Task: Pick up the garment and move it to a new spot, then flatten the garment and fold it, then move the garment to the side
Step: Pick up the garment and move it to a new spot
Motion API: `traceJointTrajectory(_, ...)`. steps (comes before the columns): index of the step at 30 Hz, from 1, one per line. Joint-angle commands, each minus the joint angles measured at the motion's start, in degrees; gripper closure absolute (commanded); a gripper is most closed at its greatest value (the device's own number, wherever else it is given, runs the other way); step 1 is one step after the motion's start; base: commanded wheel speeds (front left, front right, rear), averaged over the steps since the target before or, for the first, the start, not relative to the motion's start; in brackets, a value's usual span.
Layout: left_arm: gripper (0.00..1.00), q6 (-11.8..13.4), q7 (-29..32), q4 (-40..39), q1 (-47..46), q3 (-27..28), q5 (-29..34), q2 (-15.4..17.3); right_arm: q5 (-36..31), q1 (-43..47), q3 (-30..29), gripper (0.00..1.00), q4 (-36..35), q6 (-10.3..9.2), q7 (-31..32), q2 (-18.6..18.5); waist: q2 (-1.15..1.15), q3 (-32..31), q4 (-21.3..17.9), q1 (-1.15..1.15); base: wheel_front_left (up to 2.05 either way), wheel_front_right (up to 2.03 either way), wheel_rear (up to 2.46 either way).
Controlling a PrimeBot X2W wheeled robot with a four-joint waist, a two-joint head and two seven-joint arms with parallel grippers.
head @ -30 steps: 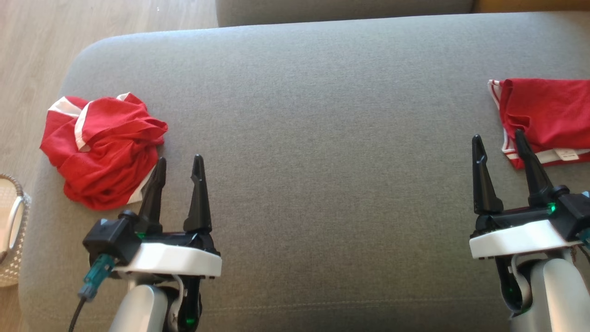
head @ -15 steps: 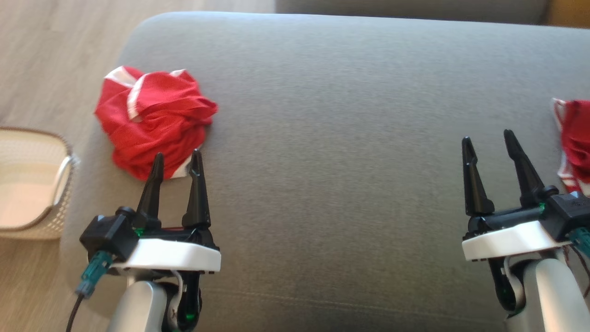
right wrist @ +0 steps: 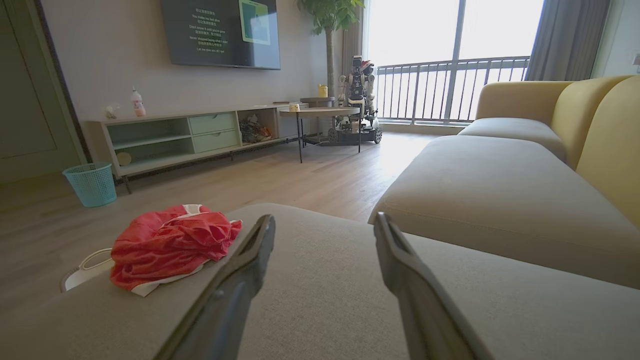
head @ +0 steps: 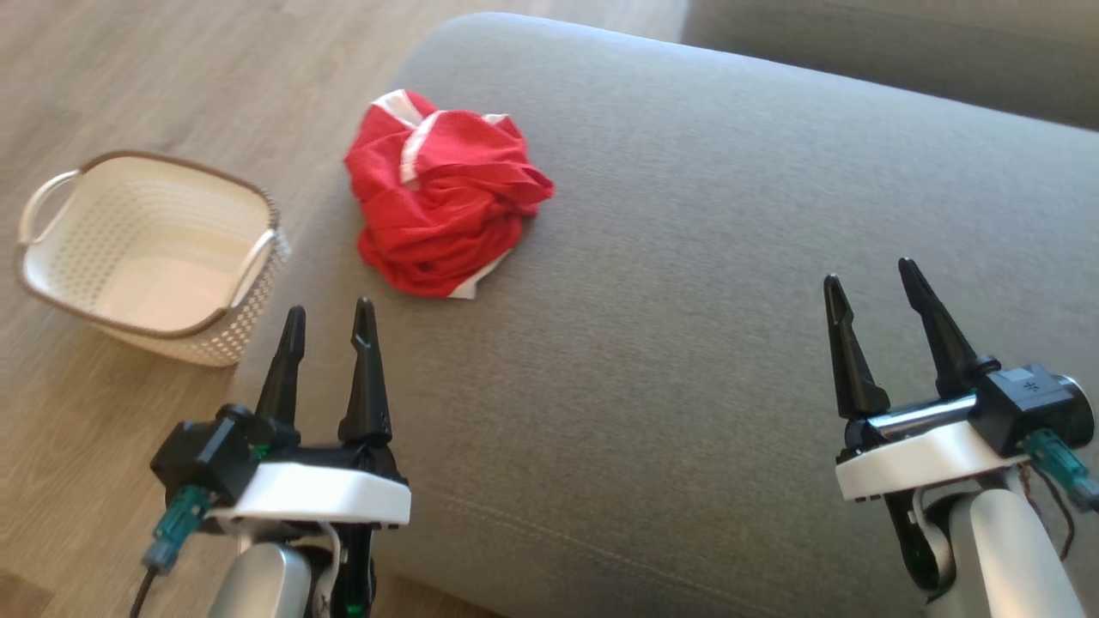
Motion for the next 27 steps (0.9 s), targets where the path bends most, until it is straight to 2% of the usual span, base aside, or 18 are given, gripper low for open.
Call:
traceJointTrajectory(1, 0.0, -0.1, -0.3, -2.0, -1.2, 1.9, 0.0, 0.4, 0.3, -0.2, 1.6, 0.0, -1.5, -0.02, -0.4, 0.1, 0.0, -0.8, 1.7, 0.0, 0.0, 0.0, 0.0)
traceJointTrajectory(8, 0.0, 0.2, -0.3, -2.1, -0.3, 1.7, -0.4, 0.4, 0.5, 0.0, 2.3, 0.0, -1.1, -0.02, -0.4, 0.1, 0.0, -1.2, 2.7, 0.0, 0.0, 0.0, 0.0)
traceJointTrajectory(17, 0.0, 0.3, -0.3, -2.6, -0.6, 3.2, 0.0, 0.4, 0.6, -0.1, 2.6, 0.0, -1.0, -0.02, -0.4, 0.1, 0.0, -0.9, 0.9, 0.0, 0.0, 0.0, 0.0)
traceJointTrajectory(22, 0.0, 0.8, -0.3, -1.0, -1.7, 4.1, -0.1, 0.4, -0.3, -0.8, 2.6, 0.0, -1.7, -0.02, -0.2, 0.1, 0.0, 1.7, -0.8, 0.0, 0.0, 0.0, 0.0)
traceJointTrajectory(27, 0.0, -0.6, -0.3, 3.6, -6.2, 5.2, 0.8, 0.4, -2.5, -2.6, 2.6, 0.0, -3.9, -0.02, 1.2, 0.1, 0.0, 6.8, -3.2, 0.0, 0.0, 0.0, 0.0)
